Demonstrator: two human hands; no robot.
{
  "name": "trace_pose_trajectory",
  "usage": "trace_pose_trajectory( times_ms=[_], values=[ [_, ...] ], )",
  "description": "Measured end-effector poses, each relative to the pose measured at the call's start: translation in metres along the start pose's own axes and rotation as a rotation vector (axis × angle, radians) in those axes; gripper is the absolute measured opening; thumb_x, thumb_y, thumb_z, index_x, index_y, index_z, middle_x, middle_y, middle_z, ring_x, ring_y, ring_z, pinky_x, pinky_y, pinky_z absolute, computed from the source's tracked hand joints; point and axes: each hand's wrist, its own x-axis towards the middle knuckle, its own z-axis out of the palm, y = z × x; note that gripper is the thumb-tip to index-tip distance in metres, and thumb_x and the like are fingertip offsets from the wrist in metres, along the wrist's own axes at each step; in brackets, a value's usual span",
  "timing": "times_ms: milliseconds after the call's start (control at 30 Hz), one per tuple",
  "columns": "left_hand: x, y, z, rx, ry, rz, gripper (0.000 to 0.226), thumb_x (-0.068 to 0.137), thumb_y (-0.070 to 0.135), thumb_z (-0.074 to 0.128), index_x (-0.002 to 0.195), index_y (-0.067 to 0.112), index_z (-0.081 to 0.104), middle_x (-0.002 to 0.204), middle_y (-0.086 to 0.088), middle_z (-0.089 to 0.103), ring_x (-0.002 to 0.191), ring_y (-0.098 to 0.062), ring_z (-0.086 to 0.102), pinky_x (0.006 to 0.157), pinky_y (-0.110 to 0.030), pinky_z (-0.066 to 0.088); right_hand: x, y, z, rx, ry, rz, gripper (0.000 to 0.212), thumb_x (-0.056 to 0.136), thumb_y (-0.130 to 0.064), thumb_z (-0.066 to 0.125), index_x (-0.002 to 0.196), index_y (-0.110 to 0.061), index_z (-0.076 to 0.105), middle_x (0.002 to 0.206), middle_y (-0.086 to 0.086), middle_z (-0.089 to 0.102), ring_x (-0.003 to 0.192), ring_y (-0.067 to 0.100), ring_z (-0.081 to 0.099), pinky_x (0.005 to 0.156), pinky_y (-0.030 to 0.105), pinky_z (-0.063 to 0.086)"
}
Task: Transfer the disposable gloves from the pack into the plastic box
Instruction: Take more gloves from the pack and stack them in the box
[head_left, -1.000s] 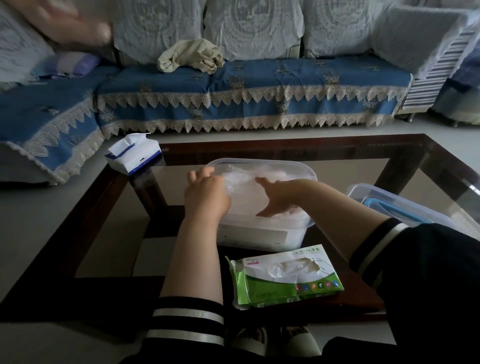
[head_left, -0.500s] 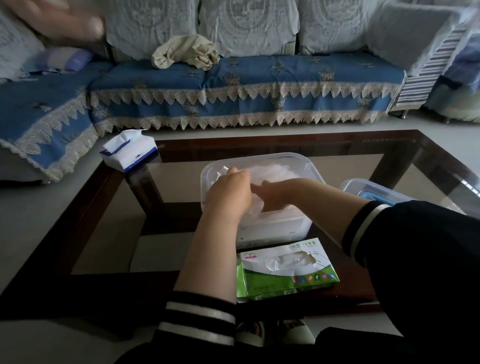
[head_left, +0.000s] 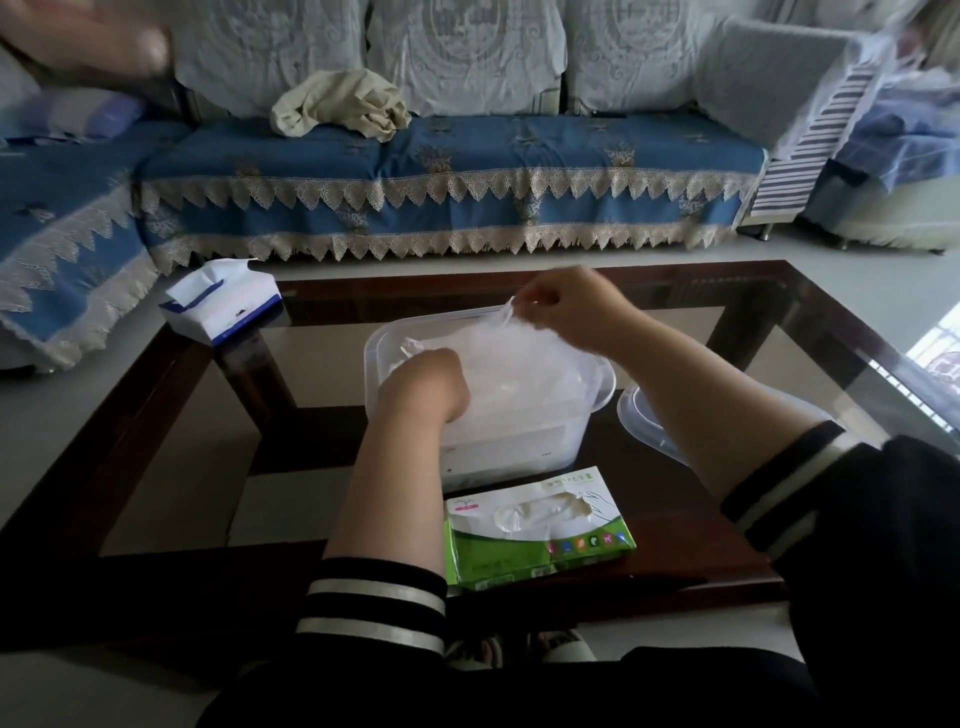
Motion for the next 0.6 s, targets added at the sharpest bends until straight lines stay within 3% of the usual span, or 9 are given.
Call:
trace_pose_trajectory(
  times_ms=[133, 200, 267, 333, 400, 467, 534, 600],
  values=[
    [-0.007, -0.001, -0.005, 0.017, 0.24, 0.036, 0.025, 0.099, 0.014, 0.046, 0.111, 0.014, 0.068, 0.106, -0.006, 0.069, 0.095, -0.021, 0.064, 0.083, -0.031, 0.049, -0.039, 0.001, -0.026, 0.223, 0.325, 0.033, 0.014, 0.093, -0.025, 0.061, 0.094, -0.013, 0.068, 0.06, -0.006, 0.058, 0.047, -0.002, 0.048, 0.054, 0.011, 0.043],
    [-0.02, 0.004, -0.011, -0.007, 0.379, 0.095, 0.021, 0.099, 0.017, 0.049, 0.096, 0.018, 0.07, 0.089, 0.002, 0.069, 0.081, -0.015, 0.063, 0.072, -0.028, 0.05, -0.064, 0.0, -0.026, 0.327, 0.33, 0.035, 0.014, 0.093, -0.025, 0.059, 0.087, -0.015, 0.066, 0.056, -0.007, 0.055, 0.043, -0.002, 0.045, 0.051, 0.013, 0.042],
    [-0.044, 0.013, -0.016, -0.202, 0.402, 0.161, 0.016, 0.098, 0.021, 0.051, 0.091, 0.018, 0.065, 0.083, 0.005, 0.065, 0.076, -0.013, 0.06, 0.066, -0.026, 0.043, -0.089, -0.003, -0.018, 0.352, 0.177, 0.026, 0.019, 0.093, -0.031, 0.057, 0.082, -0.017, 0.065, 0.054, -0.007, 0.054, 0.044, 0.0, 0.045, 0.049, 0.014, 0.042],
    [-0.069, 0.021, -0.019, -0.389, 0.292, 0.225, 0.014, 0.097, 0.026, 0.054, 0.09, 0.018, 0.064, 0.081, 0.006, 0.067, 0.072, -0.012, 0.06, 0.065, -0.028, 0.045, -0.112, -0.002, -0.002, 0.252, -0.06, 0.037, 0.022, 0.09, -0.037, 0.058, 0.079, -0.02, 0.066, 0.055, -0.006, 0.059, 0.047, 0.002, 0.053, 0.052, 0.016, 0.047],
    [-0.089, 0.024, -0.017, -0.438, 0.102, 0.26, 0.012, 0.095, 0.028, 0.058, 0.088, 0.021, 0.064, 0.082, 0.006, 0.069, 0.068, -0.009, 0.06, 0.065, -0.027, 0.048, -0.123, 0.004, 0.019, 0.021, -0.241, 0.035, 0.021, 0.087, -0.042, 0.064, 0.084, -0.022, 0.071, 0.069, -0.008, 0.068, 0.063, 0.003, 0.063, 0.063, 0.019, 0.051],
    [-0.1, 0.024, -0.009, -0.35, -0.09, 0.253, 0.009, 0.091, 0.031, 0.066, 0.093, 0.022, 0.067, 0.091, 0.006, 0.07, 0.076, -0.01, 0.063, 0.073, -0.029, 0.052, -0.131, 0.015, 0.039, -0.229, -0.341, 0.012, 0.022, 0.086, -0.044, 0.065, 0.098, -0.027, 0.071, 0.095, -0.01, 0.068, 0.088, 0.008, 0.063, 0.075, 0.024, 0.05],
    [-0.102, 0.022, 0.001, -0.222, -0.218, 0.241, 0.031, 0.085, 0.035, 0.071, 0.112, 0.021, 0.064, 0.109, 0.004, 0.066, 0.096, -0.014, 0.063, 0.087, -0.032, 0.052, -0.131, 0.025, 0.054, -0.358, -0.384, -0.034, 0.027, 0.087, -0.041, 0.064, 0.112, -0.031, 0.066, 0.116, -0.004, 0.055, 0.106, 0.014, 0.054, 0.08, 0.028, 0.044],
    [-0.102, 0.021, 0.014, -0.048, -0.311, 0.265, 0.052, 0.082, 0.038, 0.073, 0.127, 0.019, 0.055, 0.123, 0.0, 0.061, 0.109, -0.02, 0.058, 0.093, -0.034, 0.049, -0.131, 0.03, 0.063, -0.407, -0.353, -0.074, 0.031, 0.088, -0.038, 0.063, 0.119, -0.033, 0.063, 0.12, -0.002, 0.046, 0.109, 0.017, 0.05, 0.074, 0.028, 0.039]
  ],
)
